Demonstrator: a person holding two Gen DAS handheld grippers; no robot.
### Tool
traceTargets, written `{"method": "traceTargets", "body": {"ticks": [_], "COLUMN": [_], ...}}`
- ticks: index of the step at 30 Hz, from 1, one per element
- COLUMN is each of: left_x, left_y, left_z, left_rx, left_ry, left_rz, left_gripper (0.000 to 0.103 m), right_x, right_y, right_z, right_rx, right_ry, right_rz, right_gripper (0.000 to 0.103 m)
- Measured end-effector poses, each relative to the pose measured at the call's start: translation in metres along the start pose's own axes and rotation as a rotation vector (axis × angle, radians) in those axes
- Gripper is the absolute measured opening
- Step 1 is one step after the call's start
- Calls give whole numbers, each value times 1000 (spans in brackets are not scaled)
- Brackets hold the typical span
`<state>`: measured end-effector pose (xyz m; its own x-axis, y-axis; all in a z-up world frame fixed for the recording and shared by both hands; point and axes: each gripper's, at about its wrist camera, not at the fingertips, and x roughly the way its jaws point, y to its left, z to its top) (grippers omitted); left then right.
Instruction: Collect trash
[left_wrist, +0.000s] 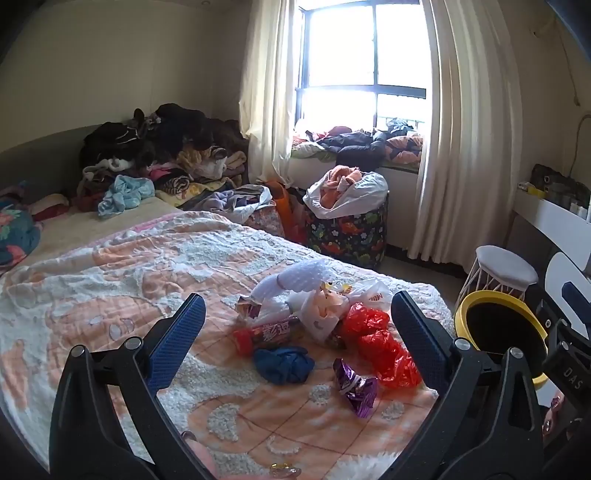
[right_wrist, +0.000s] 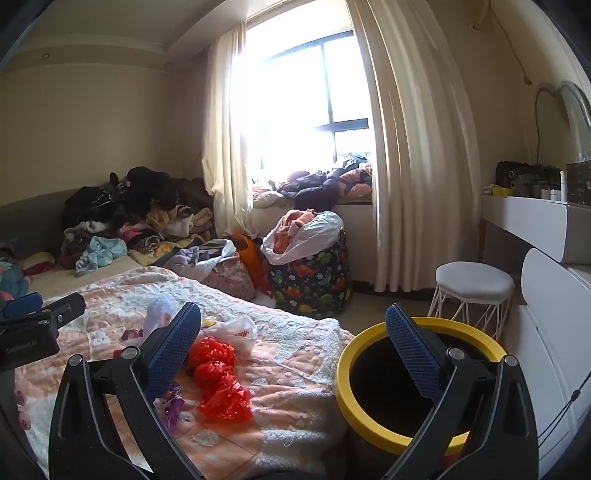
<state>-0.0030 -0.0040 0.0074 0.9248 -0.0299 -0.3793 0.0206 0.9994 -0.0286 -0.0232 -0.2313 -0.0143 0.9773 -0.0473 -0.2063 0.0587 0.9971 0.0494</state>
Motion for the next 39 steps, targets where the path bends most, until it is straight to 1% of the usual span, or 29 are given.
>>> {"method": "traceTargets", "body": {"ticks": [12, 39], "left_x": [-3, -4], "left_y": [0, -6], "left_z": [2, 8], "left_rx": [-6, 5], "left_ry": [-13, -24], "left_rz": [-3, -9], "left_gripper": [92, 92], "right_x": [-4, -6], "right_y": [0, 1], "right_z": [2, 2], "right_rx": [-9, -13], "right_ry": [-4, -11], "right_rz": [18, 10], "right_gripper": [97, 97]}}
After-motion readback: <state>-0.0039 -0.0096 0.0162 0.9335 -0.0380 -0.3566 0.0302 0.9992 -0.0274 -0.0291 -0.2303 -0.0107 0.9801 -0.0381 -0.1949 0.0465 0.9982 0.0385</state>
